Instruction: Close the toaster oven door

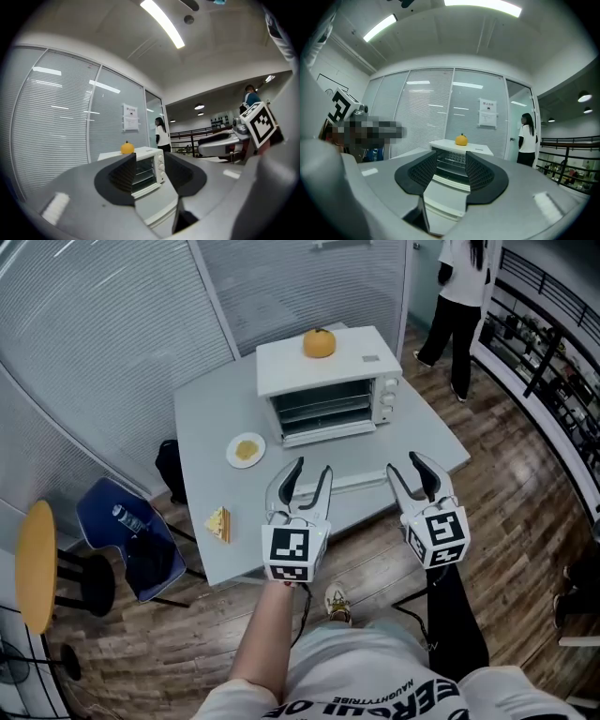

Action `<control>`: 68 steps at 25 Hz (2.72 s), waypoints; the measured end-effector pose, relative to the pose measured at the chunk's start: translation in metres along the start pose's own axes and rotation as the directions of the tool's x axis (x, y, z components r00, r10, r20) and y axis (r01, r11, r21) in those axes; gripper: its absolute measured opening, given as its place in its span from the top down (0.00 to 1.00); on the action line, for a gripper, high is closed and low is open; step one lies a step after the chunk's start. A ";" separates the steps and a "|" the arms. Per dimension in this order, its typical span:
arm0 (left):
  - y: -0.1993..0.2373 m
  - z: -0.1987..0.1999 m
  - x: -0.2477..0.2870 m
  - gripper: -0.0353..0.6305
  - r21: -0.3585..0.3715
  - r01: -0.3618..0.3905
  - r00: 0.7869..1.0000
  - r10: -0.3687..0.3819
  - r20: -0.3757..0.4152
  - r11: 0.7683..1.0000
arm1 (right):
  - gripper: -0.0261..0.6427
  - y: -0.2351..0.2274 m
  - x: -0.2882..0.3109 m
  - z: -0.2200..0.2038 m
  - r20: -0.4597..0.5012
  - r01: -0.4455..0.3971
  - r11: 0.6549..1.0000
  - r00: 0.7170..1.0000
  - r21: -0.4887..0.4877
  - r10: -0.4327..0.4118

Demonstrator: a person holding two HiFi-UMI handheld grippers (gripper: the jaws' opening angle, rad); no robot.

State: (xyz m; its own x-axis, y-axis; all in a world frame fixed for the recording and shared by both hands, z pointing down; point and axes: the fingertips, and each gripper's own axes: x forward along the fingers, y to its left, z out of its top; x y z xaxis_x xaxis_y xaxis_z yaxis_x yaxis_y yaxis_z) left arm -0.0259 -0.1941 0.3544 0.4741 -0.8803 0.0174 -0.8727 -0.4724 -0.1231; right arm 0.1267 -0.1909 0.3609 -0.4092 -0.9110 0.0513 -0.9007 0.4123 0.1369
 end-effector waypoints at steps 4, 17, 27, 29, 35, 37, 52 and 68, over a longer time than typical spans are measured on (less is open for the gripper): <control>0.017 0.001 0.025 0.65 0.007 0.025 1.000 -0.026 0.010 1.000 | 0.70 -0.003 0.031 0.005 0.000 0.009 1.000 1.000 -0.009 -0.009; 0.054 -0.011 0.062 0.65 0.000 0.053 0.999 -0.053 0.008 0.999 | 0.70 0.003 0.087 0.004 -0.016 -0.014 0.999 1.000 -0.035 0.013; 0.063 -0.023 0.073 0.65 0.009 0.036 0.999 -0.036 -0.024 0.999 | 0.71 0.001 0.106 -0.001 -0.022 -0.043 0.999 0.999 -0.019 0.043; 0.065 -0.027 0.075 0.68 0.032 0.027 0.999 -0.025 -0.045 0.999 | 0.83 0.000 0.108 -0.003 -0.029 -0.045 0.999 0.999 -0.032 0.044; 0.064 -0.051 0.078 0.86 0.007 0.013 0.997 -0.012 -0.077 1.000 | 0.96 0.001 0.112 -0.034 -0.099 -0.059 0.998 0.993 -0.018 0.057; 0.063 -0.064 0.078 0.86 0.004 0.007 0.995 -0.006 -0.097 1.000 | 0.96 0.004 0.113 -0.050 -0.136 -0.068 0.998 0.989 -0.008 0.066; 0.034 -0.193 0.063 0.86 -0.114 0.009 0.939 -0.048 -0.340 0.993 | 0.96 0.032 0.110 -0.169 -0.356 -0.086 0.990 0.927 0.111 0.121; 0.006 -0.296 0.049 0.86 -0.224 -0.013 0.844 -0.109 -0.525 0.975 | 0.96 0.037 0.099 -0.264 -0.527 -0.073 0.980 0.834 0.186 0.162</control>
State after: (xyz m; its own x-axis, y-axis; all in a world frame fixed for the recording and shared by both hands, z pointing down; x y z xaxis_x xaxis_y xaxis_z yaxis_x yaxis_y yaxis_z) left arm -0.0419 -0.2531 0.6479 0.4344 -0.7140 0.5491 -0.8828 -0.4586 0.1020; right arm 0.0914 -0.2681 0.6323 -0.4103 -0.6985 0.5863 -0.8799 0.4722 -0.0533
